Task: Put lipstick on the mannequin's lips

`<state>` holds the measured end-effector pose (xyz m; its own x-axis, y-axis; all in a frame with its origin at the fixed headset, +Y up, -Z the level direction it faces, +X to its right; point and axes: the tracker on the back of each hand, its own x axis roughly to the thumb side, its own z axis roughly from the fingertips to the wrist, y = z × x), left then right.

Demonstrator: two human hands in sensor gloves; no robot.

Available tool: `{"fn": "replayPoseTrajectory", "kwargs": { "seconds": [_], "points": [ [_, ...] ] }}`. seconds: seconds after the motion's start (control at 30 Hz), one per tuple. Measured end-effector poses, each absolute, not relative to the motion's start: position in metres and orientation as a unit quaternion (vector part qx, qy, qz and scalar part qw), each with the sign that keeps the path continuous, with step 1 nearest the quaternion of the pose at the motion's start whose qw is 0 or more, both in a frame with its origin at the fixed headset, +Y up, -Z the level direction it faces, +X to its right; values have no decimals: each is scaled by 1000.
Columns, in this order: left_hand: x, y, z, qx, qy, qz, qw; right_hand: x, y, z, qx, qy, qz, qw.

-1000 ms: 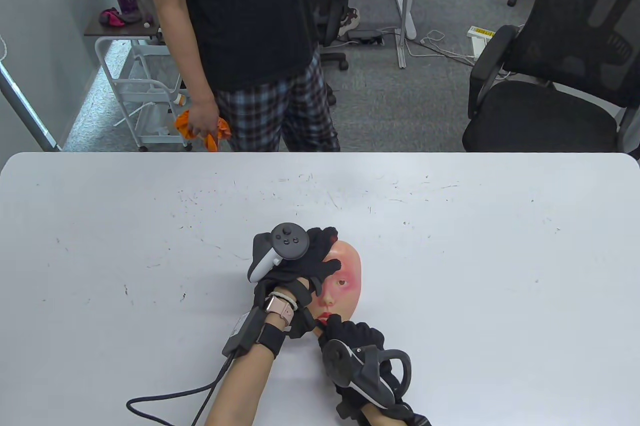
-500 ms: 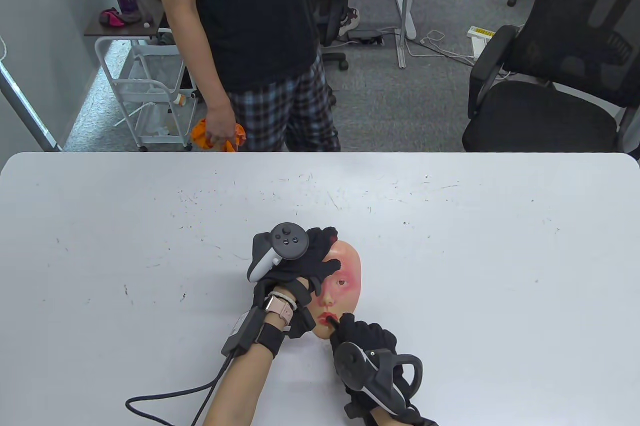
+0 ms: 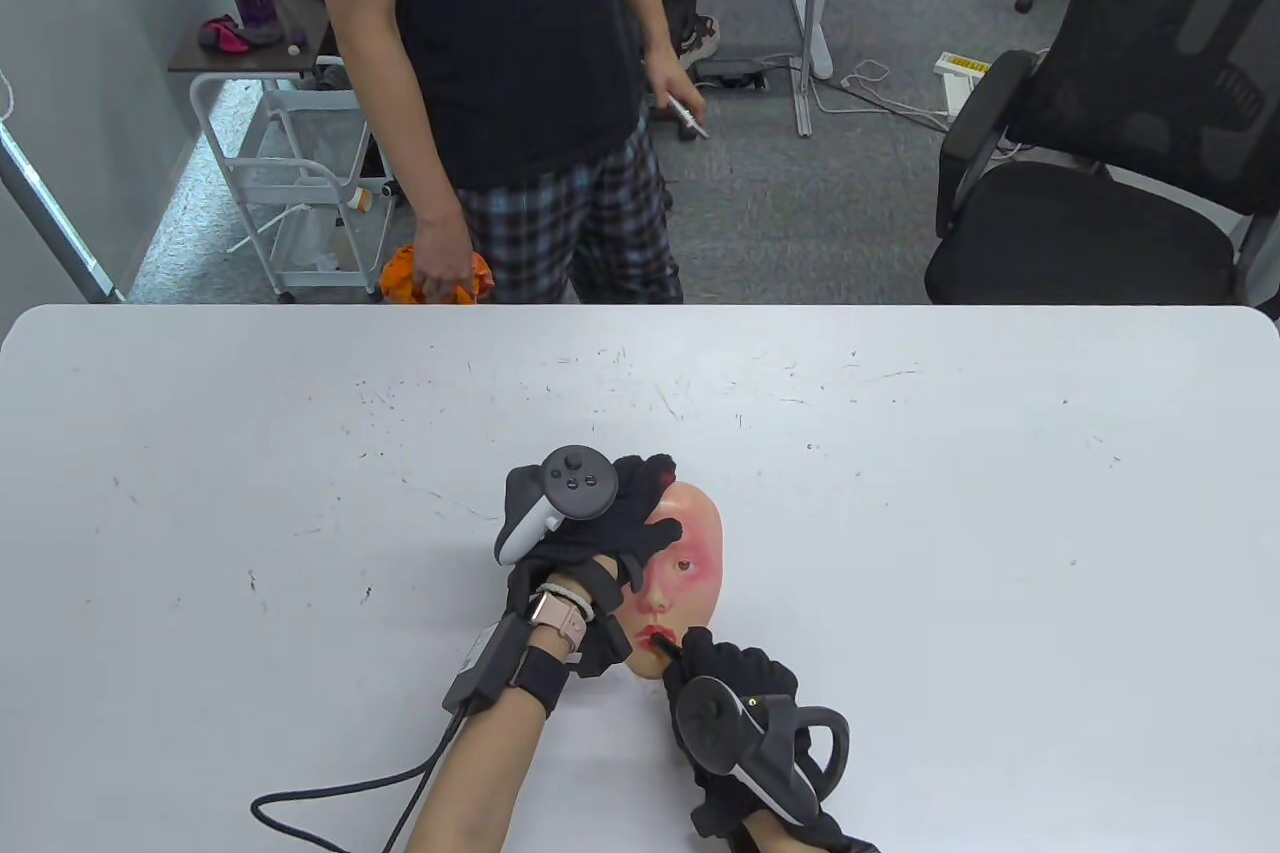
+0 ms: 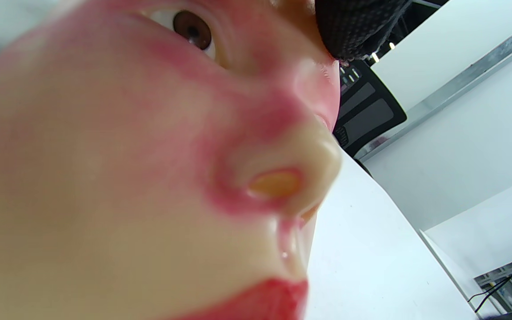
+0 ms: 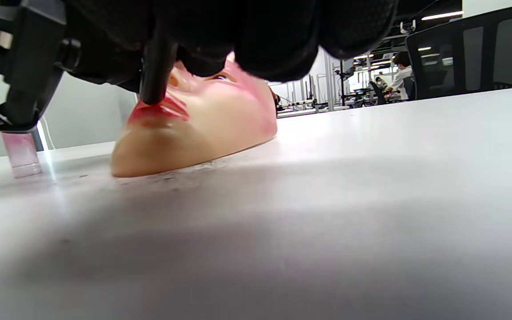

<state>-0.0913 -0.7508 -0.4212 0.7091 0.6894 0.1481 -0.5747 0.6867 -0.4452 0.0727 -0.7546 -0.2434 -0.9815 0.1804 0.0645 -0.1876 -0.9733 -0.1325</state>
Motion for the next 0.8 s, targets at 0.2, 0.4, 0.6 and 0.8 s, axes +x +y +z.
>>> {"fn": "replayPoseTrajectory", "kwargs": {
  "seconds": [0.2,0.4,0.6,0.8],
  "points": [
    [-91,-751,-421,-187,-152,352,904,77,-756,-243,34,-75,989,124],
    [-91,-751,-421,-187,-152,351,905,84,-760,-247,13,-45,989,137],
    [-91,-751,-421,-188,-153,352,904,85,-760,-247,32,-48,985,165],
    [-91,-752,-421,-187,-152,353,904,88,-762,-248,12,-29,989,144]
  ]
}}
